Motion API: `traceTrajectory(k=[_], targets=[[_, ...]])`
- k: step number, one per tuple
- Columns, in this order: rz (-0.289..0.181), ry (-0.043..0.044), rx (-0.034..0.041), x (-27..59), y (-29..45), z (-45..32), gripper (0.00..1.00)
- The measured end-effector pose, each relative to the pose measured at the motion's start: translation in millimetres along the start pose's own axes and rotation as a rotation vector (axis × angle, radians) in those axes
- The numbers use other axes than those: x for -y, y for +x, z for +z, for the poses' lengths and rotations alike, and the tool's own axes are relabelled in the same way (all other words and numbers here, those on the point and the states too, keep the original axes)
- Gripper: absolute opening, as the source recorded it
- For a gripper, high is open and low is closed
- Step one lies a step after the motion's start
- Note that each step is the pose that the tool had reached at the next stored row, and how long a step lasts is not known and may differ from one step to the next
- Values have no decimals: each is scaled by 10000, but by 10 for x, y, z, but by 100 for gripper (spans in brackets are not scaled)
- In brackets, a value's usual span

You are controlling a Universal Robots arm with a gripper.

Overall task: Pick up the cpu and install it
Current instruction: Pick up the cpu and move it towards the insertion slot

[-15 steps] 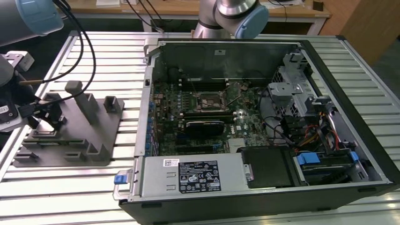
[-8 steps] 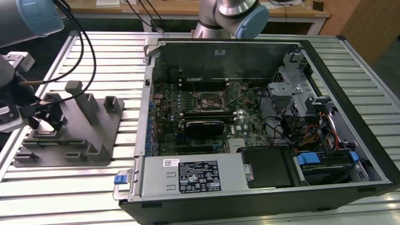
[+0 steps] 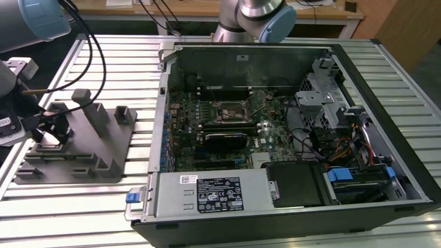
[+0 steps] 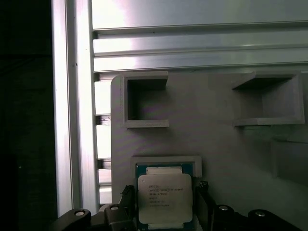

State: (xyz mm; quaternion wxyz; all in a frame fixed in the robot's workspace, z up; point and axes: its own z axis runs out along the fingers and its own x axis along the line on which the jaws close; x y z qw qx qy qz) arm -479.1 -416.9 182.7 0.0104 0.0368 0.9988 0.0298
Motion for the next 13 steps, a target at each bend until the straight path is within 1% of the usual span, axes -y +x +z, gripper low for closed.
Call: traceTrajectory(k=[4,5,6,13], targets=[[0,0,0,0,0,2,61],[0,1,-1,0,0,2,60],[0,1,-1,0,0,2,54],[0,-2,3,0,0,-1,54]])
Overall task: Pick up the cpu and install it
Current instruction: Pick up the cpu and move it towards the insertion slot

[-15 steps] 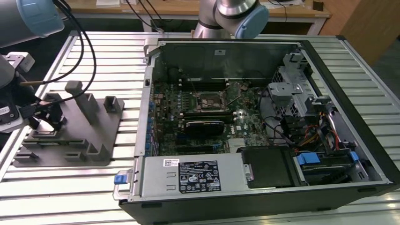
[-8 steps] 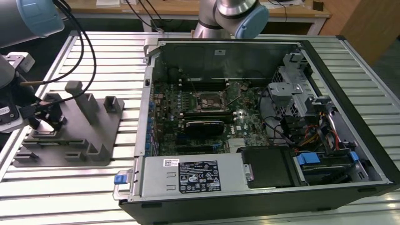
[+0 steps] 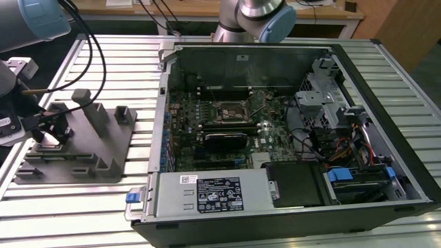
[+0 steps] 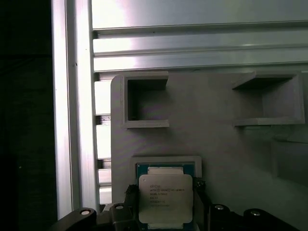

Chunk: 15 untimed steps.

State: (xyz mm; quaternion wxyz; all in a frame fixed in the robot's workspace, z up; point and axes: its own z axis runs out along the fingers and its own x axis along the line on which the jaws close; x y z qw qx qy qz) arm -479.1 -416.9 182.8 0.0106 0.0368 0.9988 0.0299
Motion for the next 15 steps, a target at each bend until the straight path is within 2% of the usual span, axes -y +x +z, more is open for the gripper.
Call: traceTrajectory(k=[7,15], targets=[[0,2,-3,-10,-3,-172,54],[0,1,-2,-26,-9,-437,54]])
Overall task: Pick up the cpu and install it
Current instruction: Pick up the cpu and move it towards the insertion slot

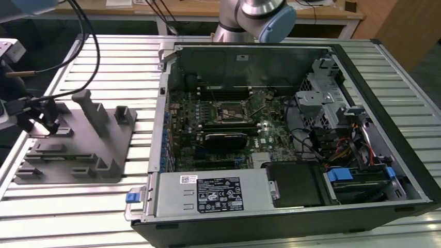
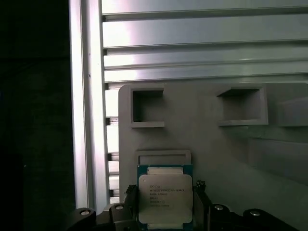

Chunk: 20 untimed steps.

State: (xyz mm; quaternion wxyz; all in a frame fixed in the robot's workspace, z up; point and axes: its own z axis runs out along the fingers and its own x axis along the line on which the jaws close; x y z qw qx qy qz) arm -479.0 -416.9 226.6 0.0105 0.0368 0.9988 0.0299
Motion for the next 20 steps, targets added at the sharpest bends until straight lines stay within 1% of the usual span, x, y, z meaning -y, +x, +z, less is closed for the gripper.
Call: traceTrajectory(k=[6,20], targets=[[0,1,-1,-13,-5,-221,54],[0,1,0,-43,-14,-712,54]])
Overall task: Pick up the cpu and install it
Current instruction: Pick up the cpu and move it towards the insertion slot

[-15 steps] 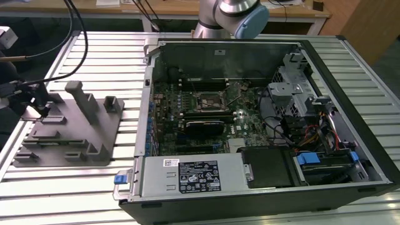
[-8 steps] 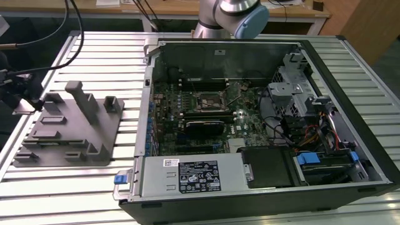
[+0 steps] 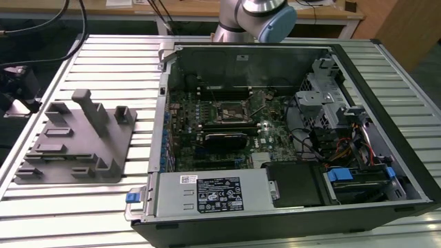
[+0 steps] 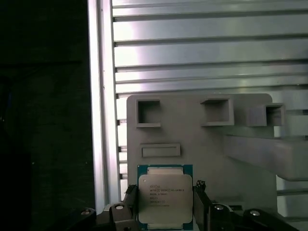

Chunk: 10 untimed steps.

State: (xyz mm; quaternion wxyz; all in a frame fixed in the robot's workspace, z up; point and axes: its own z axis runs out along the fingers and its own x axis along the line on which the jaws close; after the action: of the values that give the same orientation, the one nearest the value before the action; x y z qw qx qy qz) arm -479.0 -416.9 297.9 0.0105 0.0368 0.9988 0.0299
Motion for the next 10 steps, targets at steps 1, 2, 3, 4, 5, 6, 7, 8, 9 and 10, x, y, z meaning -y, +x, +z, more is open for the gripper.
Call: traceTrajectory(k=[1,2,3,4,5,6,7,8,9,10], targets=[[0,0,0,-2,-1,-36,54],[0,0,1,-4,-1,-70,54],[0,-1,1,-6,-2,-103,54],[0,0,1,-8,-3,-135,54],[0,-1,2,-10,-3,-167,54],[0,-1,2,-12,-4,-202,54],[0,-1,3,-14,-5,-239,54],[0,0,2,-17,-5,-273,54],[0,0,3,-18,-6,-306,54],[0,-1,4,-21,-7,-339,54]])
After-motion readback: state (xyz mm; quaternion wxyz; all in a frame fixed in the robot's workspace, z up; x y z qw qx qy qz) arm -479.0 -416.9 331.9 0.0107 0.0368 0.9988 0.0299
